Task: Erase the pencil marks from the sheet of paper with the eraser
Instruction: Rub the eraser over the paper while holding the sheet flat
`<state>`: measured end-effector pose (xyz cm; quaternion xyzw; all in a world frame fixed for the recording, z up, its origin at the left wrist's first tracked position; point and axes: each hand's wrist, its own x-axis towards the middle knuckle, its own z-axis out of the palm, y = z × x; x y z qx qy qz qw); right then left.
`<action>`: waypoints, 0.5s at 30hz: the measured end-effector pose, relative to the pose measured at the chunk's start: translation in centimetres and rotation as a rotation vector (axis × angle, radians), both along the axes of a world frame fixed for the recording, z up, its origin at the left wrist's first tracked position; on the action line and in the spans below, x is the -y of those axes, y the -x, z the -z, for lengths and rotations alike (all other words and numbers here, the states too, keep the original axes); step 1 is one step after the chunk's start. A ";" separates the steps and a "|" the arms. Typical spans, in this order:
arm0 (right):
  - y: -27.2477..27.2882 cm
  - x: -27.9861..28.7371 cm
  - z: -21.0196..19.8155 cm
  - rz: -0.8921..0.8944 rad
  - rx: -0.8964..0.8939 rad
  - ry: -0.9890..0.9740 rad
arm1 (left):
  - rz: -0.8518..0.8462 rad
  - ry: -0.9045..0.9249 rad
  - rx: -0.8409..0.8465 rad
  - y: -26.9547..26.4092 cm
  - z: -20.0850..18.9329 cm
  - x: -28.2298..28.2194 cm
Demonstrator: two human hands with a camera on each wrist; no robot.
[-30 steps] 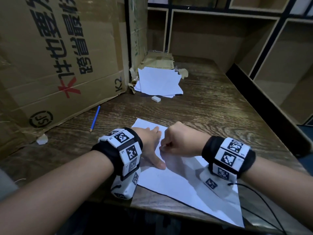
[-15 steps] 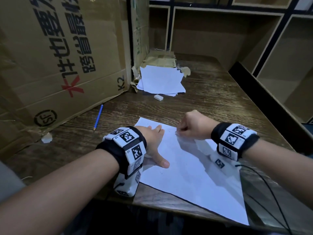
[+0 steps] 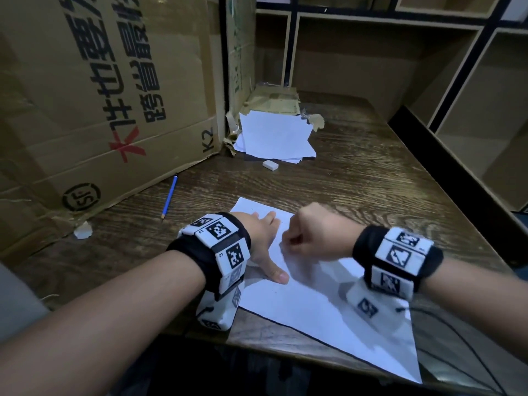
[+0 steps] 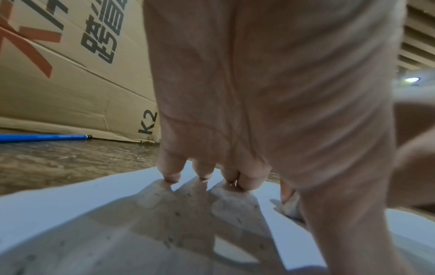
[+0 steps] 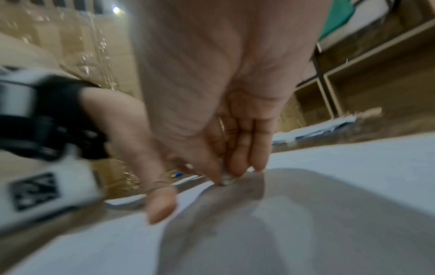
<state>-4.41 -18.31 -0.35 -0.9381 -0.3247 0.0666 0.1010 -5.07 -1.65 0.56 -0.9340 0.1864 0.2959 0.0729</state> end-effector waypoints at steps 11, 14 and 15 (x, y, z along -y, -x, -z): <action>0.2 -1.4 0.2 0.001 0.005 0.007 | 0.008 0.029 0.010 -0.5 0.7 -0.4; -1.4 -0.1 0.2 0.078 0.013 -0.051 | -0.001 0.053 0.008 -0.5 0.6 -0.5; -2.3 0.5 0.2 0.117 0.022 -0.067 | -0.002 0.051 0.010 -0.4 0.6 -0.5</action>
